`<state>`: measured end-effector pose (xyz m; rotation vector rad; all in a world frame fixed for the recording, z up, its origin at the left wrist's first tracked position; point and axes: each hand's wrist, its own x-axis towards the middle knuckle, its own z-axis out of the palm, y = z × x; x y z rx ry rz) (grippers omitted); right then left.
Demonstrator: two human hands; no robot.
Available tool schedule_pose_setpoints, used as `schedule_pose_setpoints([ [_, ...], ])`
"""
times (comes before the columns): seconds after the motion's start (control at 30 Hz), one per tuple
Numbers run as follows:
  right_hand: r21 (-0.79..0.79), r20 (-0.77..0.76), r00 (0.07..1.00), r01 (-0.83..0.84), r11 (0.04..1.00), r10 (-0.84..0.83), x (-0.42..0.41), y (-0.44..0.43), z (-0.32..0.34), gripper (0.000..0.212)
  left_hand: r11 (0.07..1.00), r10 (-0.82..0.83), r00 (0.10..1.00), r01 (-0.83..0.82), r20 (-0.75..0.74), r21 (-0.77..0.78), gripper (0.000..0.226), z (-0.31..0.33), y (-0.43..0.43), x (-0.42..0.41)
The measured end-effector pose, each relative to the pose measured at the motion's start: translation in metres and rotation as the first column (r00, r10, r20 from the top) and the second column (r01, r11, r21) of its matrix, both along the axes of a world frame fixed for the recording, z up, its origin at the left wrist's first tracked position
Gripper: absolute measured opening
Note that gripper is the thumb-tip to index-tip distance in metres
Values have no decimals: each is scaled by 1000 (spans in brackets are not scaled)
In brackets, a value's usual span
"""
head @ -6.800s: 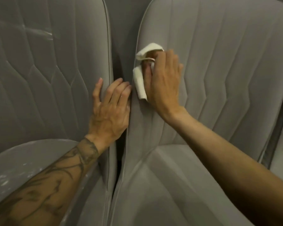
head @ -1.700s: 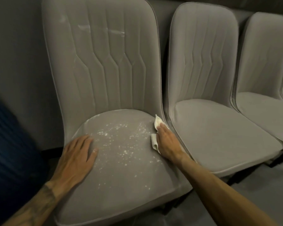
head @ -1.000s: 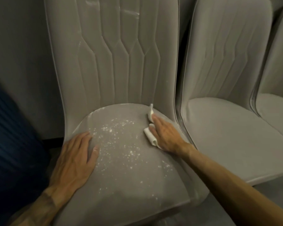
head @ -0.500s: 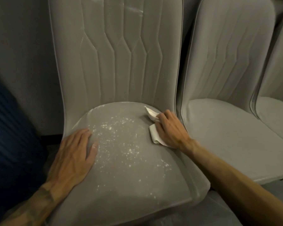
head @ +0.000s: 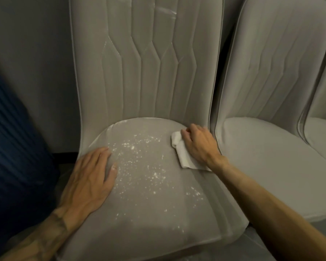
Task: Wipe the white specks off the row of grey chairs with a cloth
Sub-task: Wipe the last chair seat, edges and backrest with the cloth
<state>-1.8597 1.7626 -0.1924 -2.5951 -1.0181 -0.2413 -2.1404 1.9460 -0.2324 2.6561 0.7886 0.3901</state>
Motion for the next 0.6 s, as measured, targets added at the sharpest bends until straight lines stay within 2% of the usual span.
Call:
schedule_pose_setpoints([
  [0.1, 139, 200, 976, 54, 989, -82, 0, -3, -17, 29, 1000, 9, 1000, -9, 8, -13, 59, -1, 0, 1],
  [0.2, 76, 271, 958, -118, 990, 93, 1, -12, -26, 30, 1000, 4, 1000, -4, 11, -3, 60, -3, 1, 2],
  [0.33, -88, 225, 932, -269, 959, 283, 13, -33, -26, 33, 1000, 3, 1000, -3, 18, 2, 65, -2, 1, 2],
  [0.4, -63, 136, 959, -242, 968, 248, 21, -36, -22, 33, 1000, 4, 1000, -4, 29, -2, 66, -2, 0, 2],
  [0.5, -58, 63, 997, -43, 997, 47, 18, -11, -15, 30, 1000, 9, 1000, -9, 24, 1, 66, -3, 1, 3],
  [0.53, -81, 74, 996, -43, 996, 49, 10, -1, -16, 29, 1000, 8, 1000, -8, 24, -2, 66, -3, 1, 3],
  [0.6, -47, 49, 983, -175, 984, 177, -12, 12, -24, 25, 1000, 8, 999, -8, 31, -21, 67, -3, 2, 2],
])
